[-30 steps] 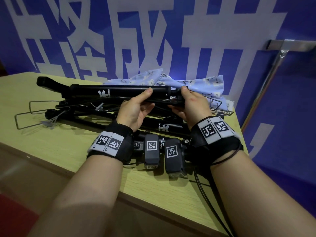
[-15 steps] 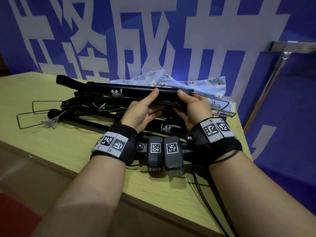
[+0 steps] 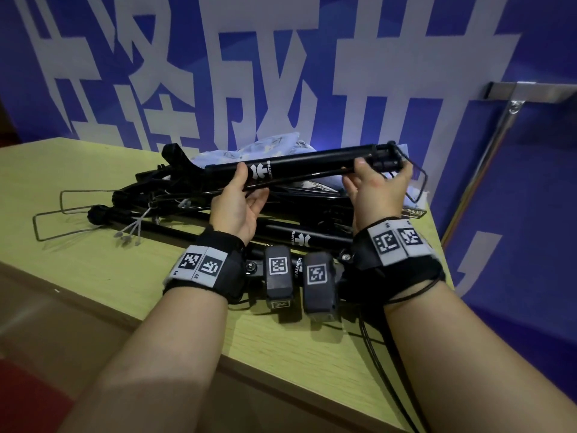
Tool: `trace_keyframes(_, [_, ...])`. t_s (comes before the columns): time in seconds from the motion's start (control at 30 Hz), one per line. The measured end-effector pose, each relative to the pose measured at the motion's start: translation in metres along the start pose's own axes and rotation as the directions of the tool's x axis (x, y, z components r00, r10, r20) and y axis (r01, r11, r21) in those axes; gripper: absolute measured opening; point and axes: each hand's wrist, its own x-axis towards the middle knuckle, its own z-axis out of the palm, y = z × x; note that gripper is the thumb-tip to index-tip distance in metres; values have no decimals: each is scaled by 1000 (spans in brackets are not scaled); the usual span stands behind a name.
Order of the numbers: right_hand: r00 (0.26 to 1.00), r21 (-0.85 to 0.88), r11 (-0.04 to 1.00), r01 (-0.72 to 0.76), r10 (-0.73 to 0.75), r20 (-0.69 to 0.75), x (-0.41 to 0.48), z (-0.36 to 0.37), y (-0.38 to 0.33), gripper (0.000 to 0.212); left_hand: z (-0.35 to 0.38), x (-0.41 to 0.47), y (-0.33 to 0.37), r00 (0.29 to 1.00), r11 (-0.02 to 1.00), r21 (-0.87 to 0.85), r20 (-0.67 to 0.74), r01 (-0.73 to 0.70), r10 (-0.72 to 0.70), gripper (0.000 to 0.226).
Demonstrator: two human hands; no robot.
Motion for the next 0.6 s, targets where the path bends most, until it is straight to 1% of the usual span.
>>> trace_keyframes(0.03, [999, -99, 995, 30, -25, 45, -4, 2, 2, 73, 0, 1, 0, 1000, 1000, -30, -19, -6, 5, 39])
trace_keyframes(0.1, [989, -282, 953, 109, -74, 131, -11, 4, 3, 86, 1, 1, 1, 999, 996, -83, -44, -19, 15, 40])
trace_keyframes(0.17, [978, -313, 937, 156, -103, 179, -15, 5, 4, 89, 2, 1, 2, 997, 993, -112, -75, -38, 30, 41])
trace_keyframes(0.3, [963, -302, 927, 221, -159, 216, -19, 4, 1, 79, 4, 0, 2, 993, 985, -159, -114, -61, 43, 43])
trace_keyframes(0.37, [939, -359, 890, 281, -178, 295, -23, 5, 0, 71, 4, 1, 3, 991, 983, -172, -130, -64, 42, 43])
trace_keyframes(0.4, [922, -432, 846, 312, -161, 351, -26, 5, 1, 66, 3, 1, 4, 990, 982, -179, -135, -66, 42, 43])
trace_keyframes(0.43, [902, -504, 794, 340, -122, 415, -28, 7, 2, 58, 3, 2, 4, 989, 980, -187, -138, -69, 43, 44])
trace_keyframes(0.47, [882, -545, 758, 358, -84, 463, -28, 8, 4, 45, 3, 2, 4, 989, 979, -192, -141, -73, 46, 45])
trace_keyframes(0.53, [881, -577, 739, 349, -50, 470, -26, 10, 9, 15, 3, 3, 4, 987, 980, -186, -151, -78, 51, 46])
trace_keyframes(0.6, [898, -543, 785, 299, -39, 438, -26, 7, 10, 32, 2, 3, 4, 986, 980, -180, -160, -81, 52, 48])
